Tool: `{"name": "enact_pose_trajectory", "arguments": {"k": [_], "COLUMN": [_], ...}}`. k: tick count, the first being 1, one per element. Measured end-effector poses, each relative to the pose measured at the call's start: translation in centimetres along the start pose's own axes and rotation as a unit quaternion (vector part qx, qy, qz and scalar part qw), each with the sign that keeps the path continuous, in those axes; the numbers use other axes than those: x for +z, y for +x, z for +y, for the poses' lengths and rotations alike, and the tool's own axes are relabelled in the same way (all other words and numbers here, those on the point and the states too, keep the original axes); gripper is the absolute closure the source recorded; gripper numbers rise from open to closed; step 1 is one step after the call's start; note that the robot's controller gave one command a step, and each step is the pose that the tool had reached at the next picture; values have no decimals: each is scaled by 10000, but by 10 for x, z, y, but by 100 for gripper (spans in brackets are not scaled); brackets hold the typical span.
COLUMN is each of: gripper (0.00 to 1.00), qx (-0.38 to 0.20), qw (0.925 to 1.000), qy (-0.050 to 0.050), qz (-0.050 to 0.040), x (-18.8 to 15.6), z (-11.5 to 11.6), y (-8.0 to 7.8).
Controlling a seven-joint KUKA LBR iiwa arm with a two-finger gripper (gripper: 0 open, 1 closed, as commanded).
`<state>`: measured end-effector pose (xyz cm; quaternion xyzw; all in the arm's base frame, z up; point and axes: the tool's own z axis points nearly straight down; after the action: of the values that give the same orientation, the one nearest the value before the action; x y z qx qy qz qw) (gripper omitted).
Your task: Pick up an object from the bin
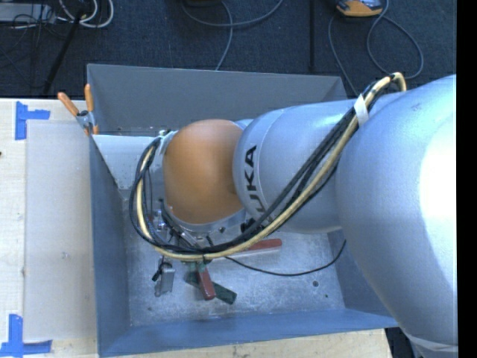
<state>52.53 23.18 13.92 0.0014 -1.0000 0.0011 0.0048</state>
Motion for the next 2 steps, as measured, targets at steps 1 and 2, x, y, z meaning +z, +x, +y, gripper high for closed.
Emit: {"name": "enact_pose_trajectory", "arguments": {"k": [1, 2], "gripper": [0, 0], "qx": [-1318, -1300], "qw": [9913, 9915], "qy": [-8, 15], "qz": [-59, -42], "x": [68, 69], "z": [-76, -166], "y": [-62, -62]}}
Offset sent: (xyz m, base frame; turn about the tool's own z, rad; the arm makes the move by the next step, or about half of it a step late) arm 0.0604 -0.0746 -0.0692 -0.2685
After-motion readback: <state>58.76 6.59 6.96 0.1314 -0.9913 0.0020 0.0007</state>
